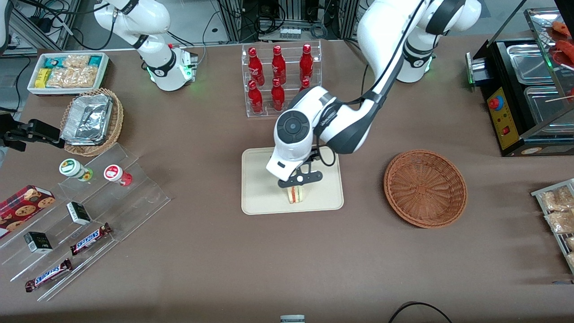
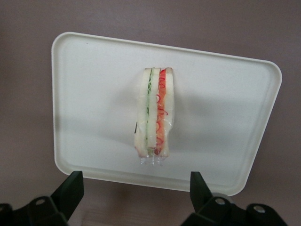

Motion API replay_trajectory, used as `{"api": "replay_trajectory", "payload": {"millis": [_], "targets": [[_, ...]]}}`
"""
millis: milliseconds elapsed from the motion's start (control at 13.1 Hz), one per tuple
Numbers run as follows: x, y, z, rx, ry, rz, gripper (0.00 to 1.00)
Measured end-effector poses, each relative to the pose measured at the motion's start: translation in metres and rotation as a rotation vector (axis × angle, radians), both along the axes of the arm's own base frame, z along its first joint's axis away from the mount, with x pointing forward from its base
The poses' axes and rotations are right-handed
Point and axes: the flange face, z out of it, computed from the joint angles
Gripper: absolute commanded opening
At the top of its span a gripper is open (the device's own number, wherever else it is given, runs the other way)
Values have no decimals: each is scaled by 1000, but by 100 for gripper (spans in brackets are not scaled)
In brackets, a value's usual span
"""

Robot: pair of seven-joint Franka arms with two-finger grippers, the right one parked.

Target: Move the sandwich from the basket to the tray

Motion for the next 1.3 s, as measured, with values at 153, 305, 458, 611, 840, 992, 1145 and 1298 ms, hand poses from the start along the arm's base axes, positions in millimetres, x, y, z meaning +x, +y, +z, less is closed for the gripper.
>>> {"api": "replay_trajectory", "payload": {"millis": [153,305,458,611,840,992,1145,1298], "targets": [[5,9,14,-8,-5,-47,100],[12,31,30,-8,8,-122,100],[26,69,50,-5,21,-128,100],[38,108,66,-6,32,-131,100],[49,176,91,-13,53,-165,100],[51,224,109,-28,52,-195,100],[44,264,122,-38,54,-207,100],[31,284,128,-35,59,-201,100]]}}
